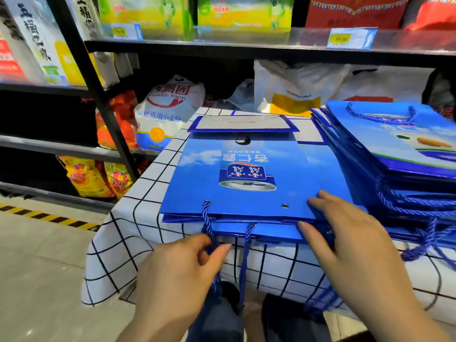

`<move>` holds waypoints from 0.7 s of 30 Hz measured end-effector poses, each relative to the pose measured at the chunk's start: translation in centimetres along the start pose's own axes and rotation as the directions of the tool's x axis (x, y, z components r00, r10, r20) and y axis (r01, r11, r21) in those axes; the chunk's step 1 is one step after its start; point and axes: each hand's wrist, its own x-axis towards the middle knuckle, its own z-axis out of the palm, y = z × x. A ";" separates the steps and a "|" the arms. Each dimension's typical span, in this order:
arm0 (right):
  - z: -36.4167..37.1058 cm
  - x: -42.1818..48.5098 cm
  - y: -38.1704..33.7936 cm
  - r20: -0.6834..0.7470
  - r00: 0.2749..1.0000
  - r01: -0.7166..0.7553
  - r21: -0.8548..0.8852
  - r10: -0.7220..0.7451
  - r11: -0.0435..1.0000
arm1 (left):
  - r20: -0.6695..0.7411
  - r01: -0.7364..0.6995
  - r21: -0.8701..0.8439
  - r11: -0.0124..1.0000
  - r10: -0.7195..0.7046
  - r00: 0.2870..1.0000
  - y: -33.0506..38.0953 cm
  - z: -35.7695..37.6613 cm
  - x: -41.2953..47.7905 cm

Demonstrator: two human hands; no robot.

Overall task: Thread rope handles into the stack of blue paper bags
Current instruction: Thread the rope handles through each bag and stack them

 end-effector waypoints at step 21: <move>-1.0 -0.2 -3.9 0.137 0.961 0.074 0.707 -0.239 0.703 | 0.432 0.419 -0.887 0.196 0.024 0.902 4.0 -2.9 2.0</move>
